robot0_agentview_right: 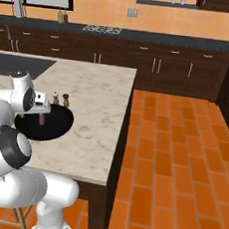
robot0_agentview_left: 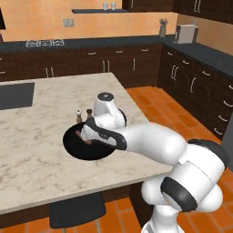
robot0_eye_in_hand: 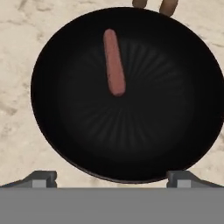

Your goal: Place one bun and one sausage from the bowl on each plate.

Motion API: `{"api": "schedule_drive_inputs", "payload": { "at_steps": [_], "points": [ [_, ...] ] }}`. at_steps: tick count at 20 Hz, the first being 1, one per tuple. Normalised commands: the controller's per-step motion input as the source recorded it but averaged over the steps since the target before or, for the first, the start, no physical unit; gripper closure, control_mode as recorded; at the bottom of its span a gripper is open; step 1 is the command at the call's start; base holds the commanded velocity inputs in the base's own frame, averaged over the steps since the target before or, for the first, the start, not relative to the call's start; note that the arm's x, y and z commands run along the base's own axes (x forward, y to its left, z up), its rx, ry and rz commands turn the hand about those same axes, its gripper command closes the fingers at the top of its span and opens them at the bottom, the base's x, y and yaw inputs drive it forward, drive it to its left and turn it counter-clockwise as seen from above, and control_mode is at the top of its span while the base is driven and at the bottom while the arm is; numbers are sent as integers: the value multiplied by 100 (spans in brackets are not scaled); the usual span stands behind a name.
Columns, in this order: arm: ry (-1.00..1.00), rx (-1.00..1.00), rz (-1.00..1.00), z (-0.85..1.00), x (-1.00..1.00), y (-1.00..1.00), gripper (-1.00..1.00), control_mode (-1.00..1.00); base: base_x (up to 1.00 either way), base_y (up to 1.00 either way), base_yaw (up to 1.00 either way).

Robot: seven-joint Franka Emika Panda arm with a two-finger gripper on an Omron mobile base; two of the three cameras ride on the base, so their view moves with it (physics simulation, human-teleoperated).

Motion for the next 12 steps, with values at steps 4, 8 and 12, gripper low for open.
{"api": "schedule_drive_inputs", "payload": {
  "at_steps": [4, 8, 12],
  "points": [
    [0, -11, -5, -43, 80, 28, -100, -100, 0, 0, 0],
    [8, -10, -4, -45, 47, 35, -100, -100, 0, 0, 0],
    [12, -6, -5, -36, 52, 19, -100, -100, 0, 0, 0]
  ]
}}
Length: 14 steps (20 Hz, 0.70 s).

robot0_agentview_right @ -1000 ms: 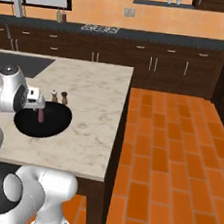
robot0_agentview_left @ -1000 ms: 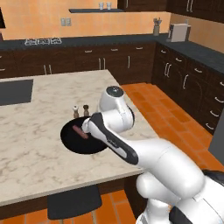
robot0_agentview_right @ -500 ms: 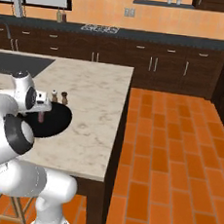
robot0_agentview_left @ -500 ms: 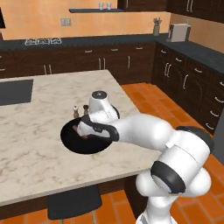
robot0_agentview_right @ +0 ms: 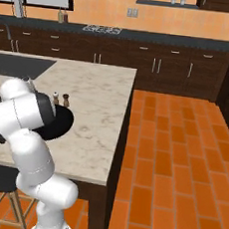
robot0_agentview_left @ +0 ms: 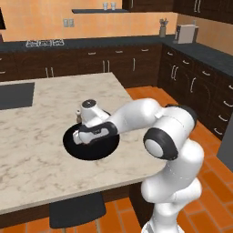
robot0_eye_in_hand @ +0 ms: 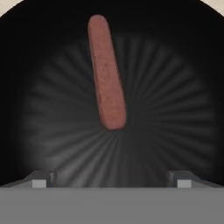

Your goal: Place one bun and one sausage from the bowl on each plate.

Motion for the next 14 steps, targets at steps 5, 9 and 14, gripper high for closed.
{"api": "schedule_drive_inputs", "payload": {
  "at_steps": [5, 9, 14],
  "points": [
    [19, -5, -2, -29, 53, 4, -100, -100, 0, 0, 0],
    [4, -9, 0, -47, 36, 20, -100, -100, 0, 0, 0],
    [0, -2, 0, -35, 10, 16, -100, -100, 0, 0, 0]
  ]
}}
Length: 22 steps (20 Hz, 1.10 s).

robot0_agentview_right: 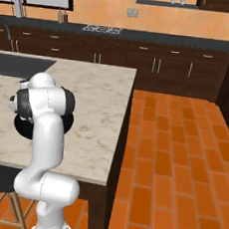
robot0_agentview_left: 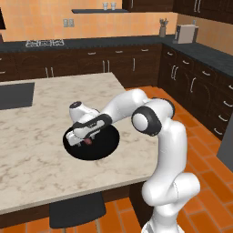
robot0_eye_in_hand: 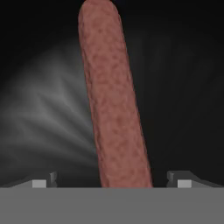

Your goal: Place one bun and one sausage from the bowl on each plate.

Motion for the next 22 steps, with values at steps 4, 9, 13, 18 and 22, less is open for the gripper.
{"api": "schedule_drive_inputs", "payload": {
  "at_steps": [4, 9, 13, 18, 22],
  "points": [
    [0, 0, 0, -60, 14, -11, 100, -100, 0, 0, 0],
    [-1, 0, 0, -16, 7, -10, 100, -100, 0, 0, 0],
    [3, 0, 0, -5, -16, -27, 100, -100, 0, 0, 0],
    [-19, 11, -5, 67, -54, -37, 100, -100, 0, 0, 0],
    [-19, 22, -5, 100, -96, -57, 100, -100, 0, 0, 0]
  ]
}}
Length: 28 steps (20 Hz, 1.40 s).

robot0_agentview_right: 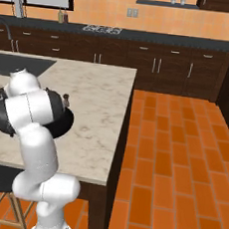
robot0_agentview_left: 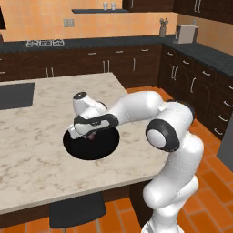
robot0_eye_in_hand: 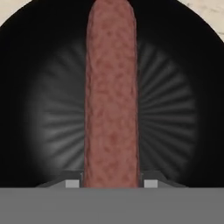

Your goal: Place one bun and one sausage from the bowl on each plate.

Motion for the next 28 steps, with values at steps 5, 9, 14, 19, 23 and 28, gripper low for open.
{"api": "schedule_drive_inputs", "payload": {
  "at_steps": [5, 9, 14, 19, 23, 28],
  "points": [
    [-14, 23, 0, 66, -100, -78, 100, -100, 0, 0, 0],
    [-4, 14, 0, 28, -100, -71, 100, -100, 0, 0, 0],
    [0, 1, 0, 0, -20, -10, 100, 100, -80, -12, 7],
    [0, 0, 0, 0, 0, 0, 100, 100, -71, 82, 12],
    [0, 0, 0, 0, 0, 0, 100, 100, -11, 100, 1],
    [0, 0, 0, 0, 0, 0, 100, 100, 4, 100, 0]
  ]
}}
